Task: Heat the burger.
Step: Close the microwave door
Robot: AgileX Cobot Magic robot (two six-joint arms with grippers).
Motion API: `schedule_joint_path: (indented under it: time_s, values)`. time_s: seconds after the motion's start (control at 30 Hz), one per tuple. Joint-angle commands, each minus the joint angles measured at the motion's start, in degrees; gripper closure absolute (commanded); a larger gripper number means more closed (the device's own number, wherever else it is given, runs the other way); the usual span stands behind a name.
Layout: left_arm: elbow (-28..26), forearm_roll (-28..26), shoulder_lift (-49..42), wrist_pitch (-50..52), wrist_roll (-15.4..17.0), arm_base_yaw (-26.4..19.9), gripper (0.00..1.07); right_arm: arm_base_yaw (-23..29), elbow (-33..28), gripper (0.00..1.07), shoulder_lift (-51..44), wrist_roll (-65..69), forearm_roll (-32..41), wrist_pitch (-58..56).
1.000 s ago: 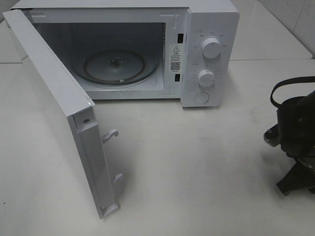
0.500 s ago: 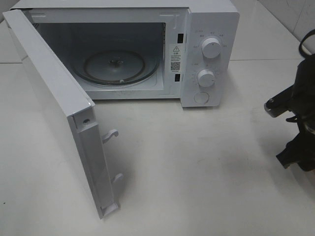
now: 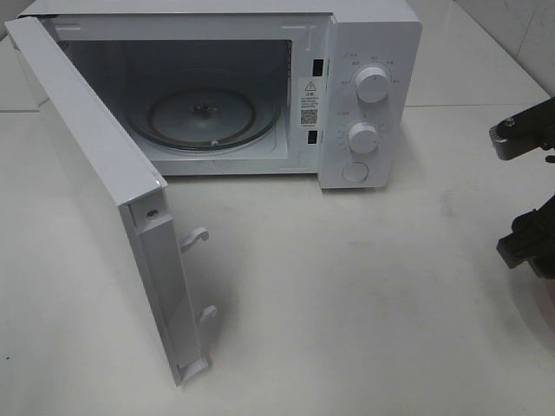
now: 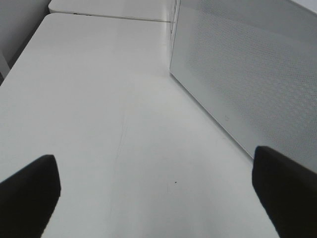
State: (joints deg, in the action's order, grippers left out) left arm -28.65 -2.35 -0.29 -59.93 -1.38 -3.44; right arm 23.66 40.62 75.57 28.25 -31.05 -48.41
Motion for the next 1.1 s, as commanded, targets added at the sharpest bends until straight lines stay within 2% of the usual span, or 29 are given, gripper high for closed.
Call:
schedule_joint_path:
  time_s: [0.03, 0.07, 0.27, 0.53, 0.87, 1.1]
  values:
    - [0.17, -0.11, -1.09, 0.52, 0.17, -0.11, 0.09, -0.06, 0.23, 0.30, -2.23, -3.67, 4.30, 0.34]
    - [0.17, -0.11, -1.09, 0.52, 0.17, -0.11, 0.09, -0.06, 0.23, 0.30, -3.84, -5.56, 7.39, 0.29]
    - [0.17, -0.11, -1.09, 0.52, 0.17, -0.11, 0.09, -0.06, 0.23, 0.31, -9.34, -11.63, 15.18, -0.11]
    - [0.17, -0.11, -1.09, 0.52, 0.17, -0.11, 0.09, -0.06, 0.23, 0.31, -18.91, -18.11, 22.80, -3.27]
    - [0.17, -0.11, -1.09, 0.52, 0.17, -0.11, 0.09, -0.06, -0.46, 0.31, -33.23, -18.91, 23.84, -5.79]
    - [0.17, -0.11, -1.09, 0.52, 0.17, -0.11, 0.09, -0.46, -6.25, 0.31, -46.29, -17.93, 24.29, -6.19]
